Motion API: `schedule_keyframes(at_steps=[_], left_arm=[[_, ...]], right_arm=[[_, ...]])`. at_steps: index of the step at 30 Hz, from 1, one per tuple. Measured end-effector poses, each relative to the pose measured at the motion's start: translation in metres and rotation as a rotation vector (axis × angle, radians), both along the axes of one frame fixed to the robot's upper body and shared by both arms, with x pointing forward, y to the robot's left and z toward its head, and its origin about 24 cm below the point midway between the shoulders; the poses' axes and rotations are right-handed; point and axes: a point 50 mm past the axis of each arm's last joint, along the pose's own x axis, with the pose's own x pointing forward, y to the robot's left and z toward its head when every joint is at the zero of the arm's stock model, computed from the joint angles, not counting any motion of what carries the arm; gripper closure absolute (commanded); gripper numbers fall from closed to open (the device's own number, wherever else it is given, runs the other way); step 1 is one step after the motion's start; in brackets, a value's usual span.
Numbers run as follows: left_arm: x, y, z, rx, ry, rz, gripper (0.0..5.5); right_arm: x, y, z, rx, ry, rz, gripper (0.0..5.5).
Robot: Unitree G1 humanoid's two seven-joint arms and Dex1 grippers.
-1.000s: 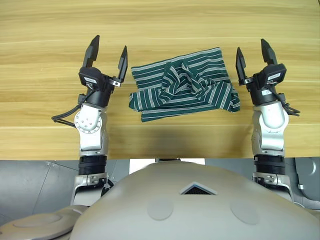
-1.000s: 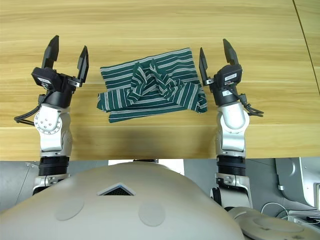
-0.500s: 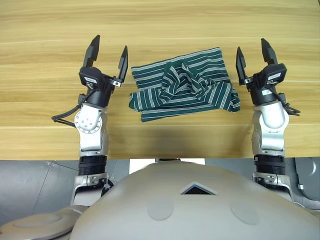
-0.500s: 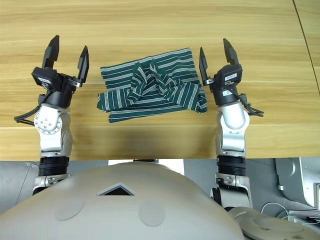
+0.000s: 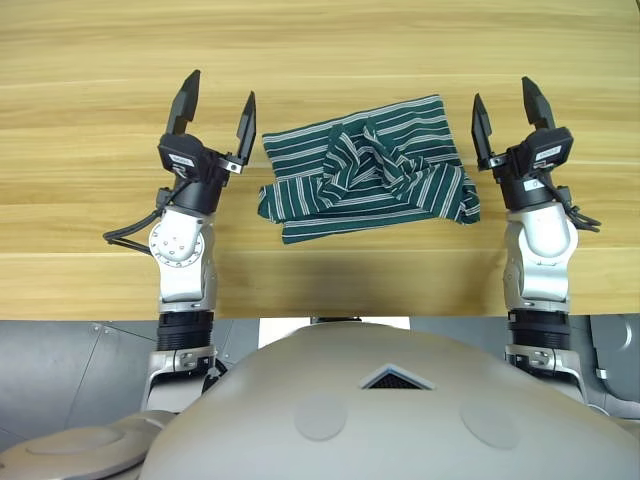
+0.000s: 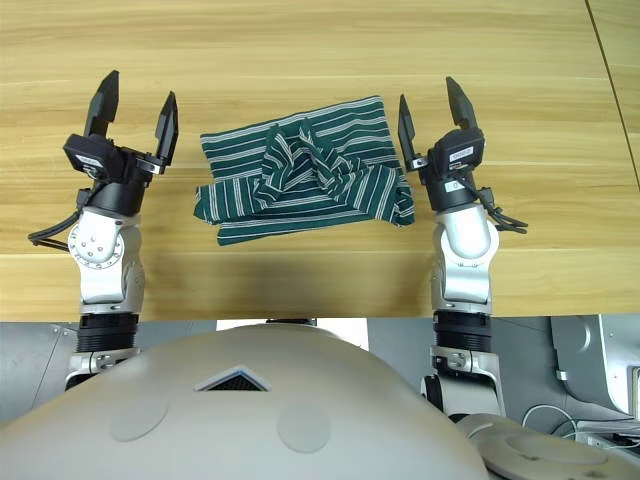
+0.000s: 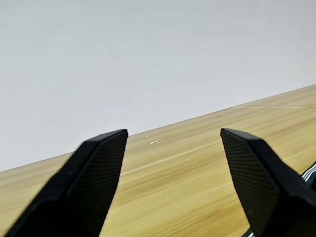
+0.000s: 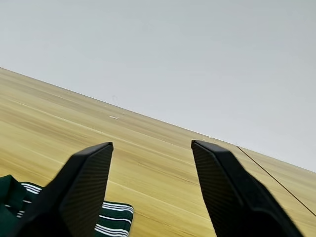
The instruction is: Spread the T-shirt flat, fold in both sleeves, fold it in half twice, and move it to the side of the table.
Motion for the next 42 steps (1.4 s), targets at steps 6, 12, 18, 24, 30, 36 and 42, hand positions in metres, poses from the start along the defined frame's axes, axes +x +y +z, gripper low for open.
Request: schedule_keyframes(at_steps=[6,12,18,24,30,36,42], left_arm=[[0.0000,0.0000,0.0000,0.000,0.000,0.000,2.13],[0.0000,-0.0001,0.0000,0.000,0.000,0.000,2.13],[-0.0002,-0.0005,0.0019,0.000,-0.007,-0.002,2.13],[-0.0002,-0.0007,0.0029,0.000,-0.011,-0.003,2.13],[-0.0002,-0.0008,0.0028,0.000,-0.010,-0.003,2.13],[-0.0003,-0.0009,0.0031,0.000,-0.010,-0.004,2.13],[-0.0006,-0.0009,0.0030,0.000,-0.009,-0.004,2.13]], right_arm=[[0.0000,0.0001,0.0000,0.000,0.000,0.001,2.53],[-0.0001,0.0002,0.0001,0.000,0.000,0.001,2.53],[-0.0001,0.0004,0.0000,-0.001,0.001,0.002,2.53],[-0.0001,0.0020,-0.0006,-0.002,0.004,0.011,2.53],[-0.0002,0.0024,-0.0008,-0.004,0.007,0.019,2.53],[-0.0006,0.0027,-0.0004,-0.005,0.008,0.022,2.53],[-0.0009,0.0045,-0.0013,-0.005,0.014,0.033,2.53]])
